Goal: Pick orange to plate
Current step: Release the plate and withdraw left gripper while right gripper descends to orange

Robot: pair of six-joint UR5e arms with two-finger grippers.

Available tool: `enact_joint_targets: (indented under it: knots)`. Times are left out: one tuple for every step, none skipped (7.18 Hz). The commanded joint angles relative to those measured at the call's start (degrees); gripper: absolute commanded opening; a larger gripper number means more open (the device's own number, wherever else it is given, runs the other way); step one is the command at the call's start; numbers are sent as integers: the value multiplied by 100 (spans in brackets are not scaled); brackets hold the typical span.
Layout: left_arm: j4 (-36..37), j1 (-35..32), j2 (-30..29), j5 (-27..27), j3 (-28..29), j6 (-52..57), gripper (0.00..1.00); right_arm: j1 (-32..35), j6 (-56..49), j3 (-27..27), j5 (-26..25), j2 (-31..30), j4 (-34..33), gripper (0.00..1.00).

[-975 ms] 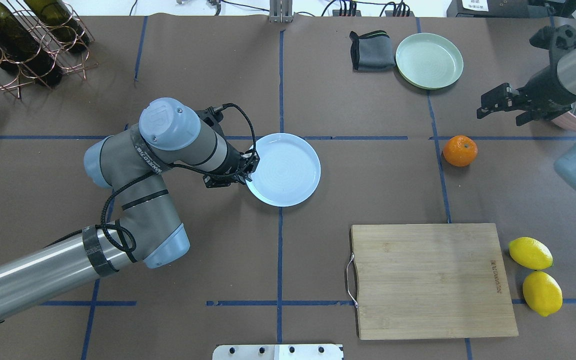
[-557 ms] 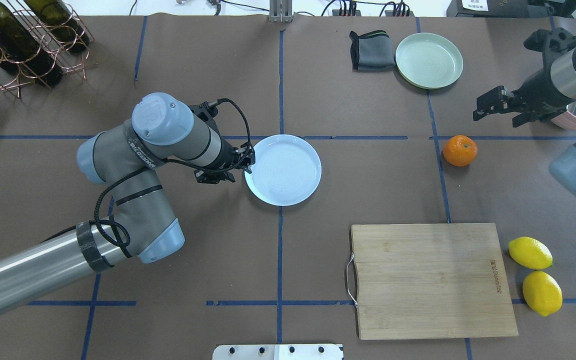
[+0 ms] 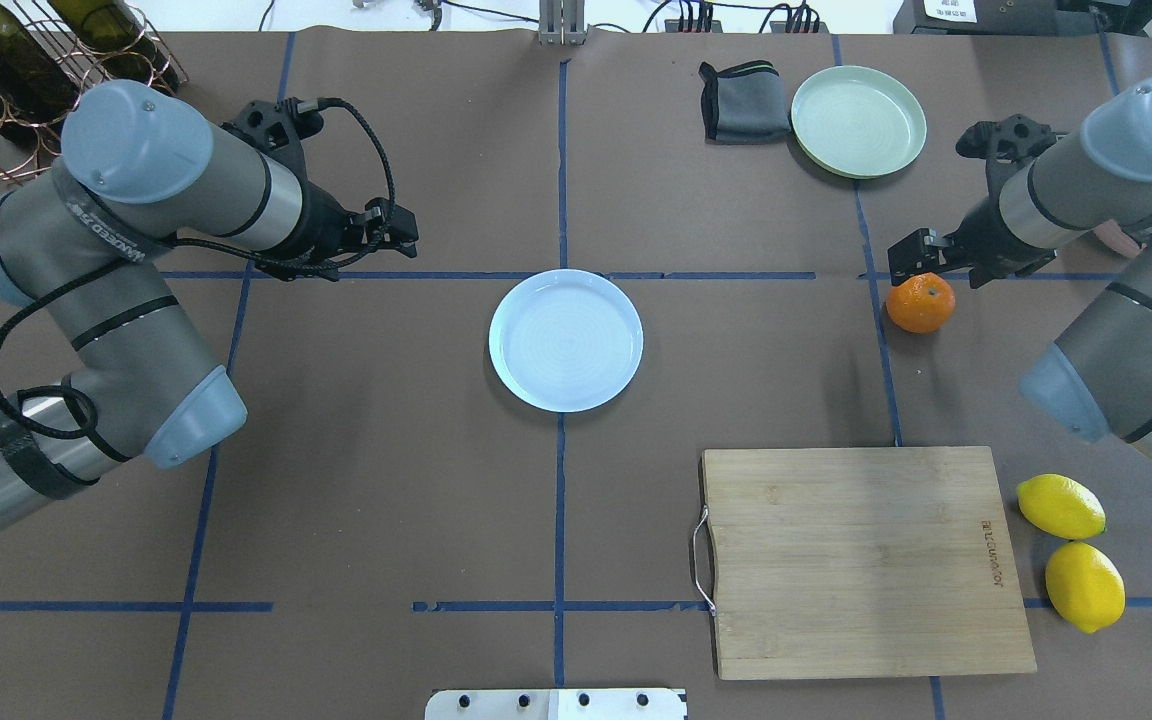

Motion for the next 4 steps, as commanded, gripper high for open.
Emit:
enact_joint_targets:
  knots:
    - [326, -360, 36, -233, -31, 466, 100, -91, -37, -200, -85, 14, 17, 100]
    - [327, -405, 54, -235, -39, 466, 100, -91, -46, -314, -120, 23, 26, 100]
    - [327, -405, 63, -243, -40, 466, 100, -108, -46, -446, -207, 162, 18, 100]
    - [327, -414, 63, -261, -40, 466, 100, -109, -55, -682, -234, 276, 26, 100]
